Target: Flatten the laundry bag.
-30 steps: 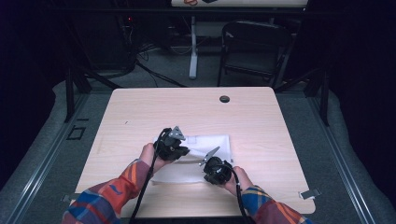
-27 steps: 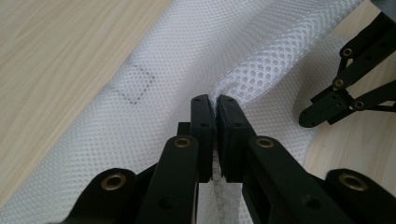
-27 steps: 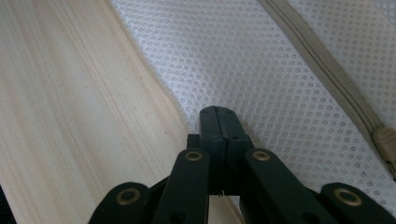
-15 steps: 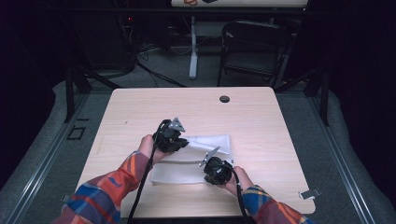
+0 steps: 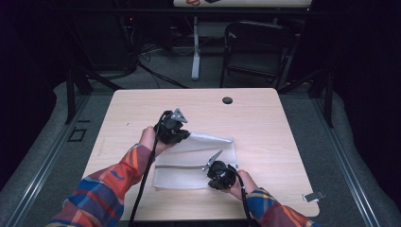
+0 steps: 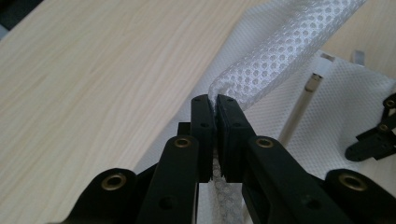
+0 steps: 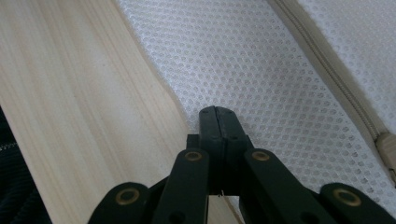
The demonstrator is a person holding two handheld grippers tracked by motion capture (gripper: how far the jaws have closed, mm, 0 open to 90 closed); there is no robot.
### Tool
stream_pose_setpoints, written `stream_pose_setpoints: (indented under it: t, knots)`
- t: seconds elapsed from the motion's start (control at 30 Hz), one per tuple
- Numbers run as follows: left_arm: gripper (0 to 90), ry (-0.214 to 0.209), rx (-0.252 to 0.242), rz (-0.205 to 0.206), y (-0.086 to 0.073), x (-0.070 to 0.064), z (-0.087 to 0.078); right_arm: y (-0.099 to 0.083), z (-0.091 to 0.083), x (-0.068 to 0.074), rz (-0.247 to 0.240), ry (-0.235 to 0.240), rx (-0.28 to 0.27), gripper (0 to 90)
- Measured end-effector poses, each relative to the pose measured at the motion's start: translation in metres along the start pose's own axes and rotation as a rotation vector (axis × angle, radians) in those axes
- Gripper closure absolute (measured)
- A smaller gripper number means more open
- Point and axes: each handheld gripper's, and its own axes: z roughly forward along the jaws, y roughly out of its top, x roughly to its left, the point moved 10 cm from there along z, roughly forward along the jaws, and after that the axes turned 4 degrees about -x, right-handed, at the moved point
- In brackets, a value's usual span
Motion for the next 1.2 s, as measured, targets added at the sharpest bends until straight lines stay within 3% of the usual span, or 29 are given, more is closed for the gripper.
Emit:
stream_pose_setpoints:
  t: [0.37, 0.57, 0.7, 0.9, 1.2]
  knots:
    - [86.1, 0.082, -0.023, -0.025, 0.024, 0.028, -0.003, -0.003, -0.002, 0.003, -0.004, 0.014, 0.017, 90.0]
    - [86.2, 0.119, -0.046, -0.042, 0.033, 0.041, 0.0, -0.005, -0.003, 0.0, -0.024, -0.005, 0.033, 90.0]
    - [86.2, 0.135, -0.058, -0.049, 0.038, 0.048, 0.004, -0.003, -0.002, 0.003, 0.0, 0.014, 0.01, 90.0]
    - [86.1, 0.182, -0.074, -0.063, 0.041, 0.063, 0.012, -0.003, -0.002, 0.002, -0.007, 0.012, 0.016, 90.0]
    - [85.7, 0.22, -0.091, -0.09, 0.045, 0.075, 0.032, -0.003, -0.002, 0.003, -0.001, 0.017, 0.01, 90.0]
